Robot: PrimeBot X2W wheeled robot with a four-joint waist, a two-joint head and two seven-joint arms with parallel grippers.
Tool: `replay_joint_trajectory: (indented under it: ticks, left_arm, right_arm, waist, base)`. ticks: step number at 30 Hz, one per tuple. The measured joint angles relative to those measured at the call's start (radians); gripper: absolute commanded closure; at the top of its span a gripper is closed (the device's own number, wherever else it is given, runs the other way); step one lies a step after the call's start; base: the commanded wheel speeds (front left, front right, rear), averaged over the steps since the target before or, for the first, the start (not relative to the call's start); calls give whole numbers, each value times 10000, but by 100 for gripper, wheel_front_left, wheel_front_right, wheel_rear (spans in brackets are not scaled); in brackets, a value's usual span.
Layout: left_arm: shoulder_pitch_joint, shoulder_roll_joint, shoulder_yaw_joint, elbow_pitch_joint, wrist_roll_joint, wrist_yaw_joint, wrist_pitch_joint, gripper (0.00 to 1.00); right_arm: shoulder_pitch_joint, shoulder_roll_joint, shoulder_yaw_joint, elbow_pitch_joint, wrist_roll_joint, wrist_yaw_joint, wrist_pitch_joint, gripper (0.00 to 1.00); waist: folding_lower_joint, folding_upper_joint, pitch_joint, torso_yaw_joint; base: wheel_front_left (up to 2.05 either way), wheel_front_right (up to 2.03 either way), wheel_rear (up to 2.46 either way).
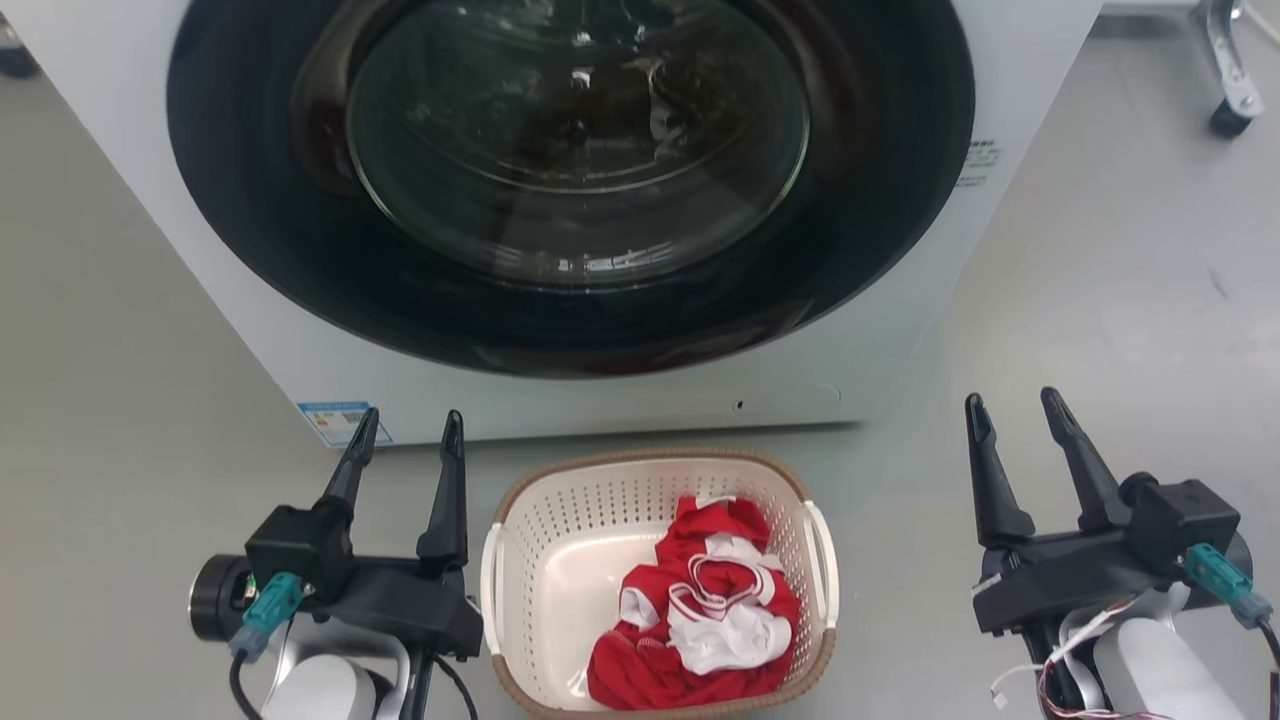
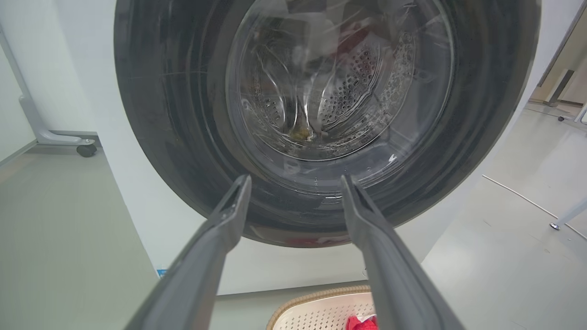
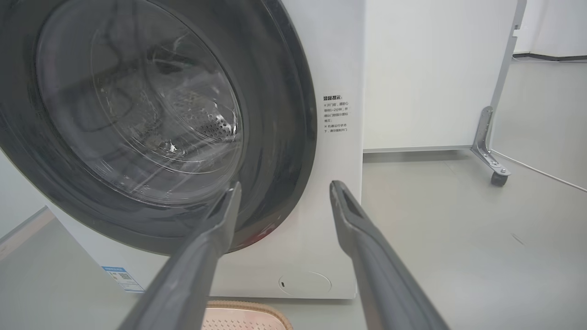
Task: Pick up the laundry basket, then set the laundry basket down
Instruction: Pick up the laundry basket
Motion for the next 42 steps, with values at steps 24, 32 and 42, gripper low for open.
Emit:
replay_joint_trajectory:
  ticks: [24, 32, 42]
  left_arm:
    - [-2318, -314, 27, 1442, -178, -360, 685, 0]
    - [-3875, -343, 117, 2266, -493, -629, 1329, 0]
    - [-4961, -518, 134, 4111, -800, -1087, 2102, 0]
  right_arm:
    - [-2125, 288, 318, 782, -217, 221, 2, 0]
    - [-3661, 332, 443, 1421, -318, 341, 115, 0]
    - [-4809, 522, 780, 2909, -439, 449, 240, 0]
  waist:
    - [0, 1, 3343, 37]
    - [1, 1, 4558, 27]
    - [1, 1, 5862, -6]
  base:
    - [0, 0, 0]
    - [0, 0, 0]
    - [0, 0, 0]
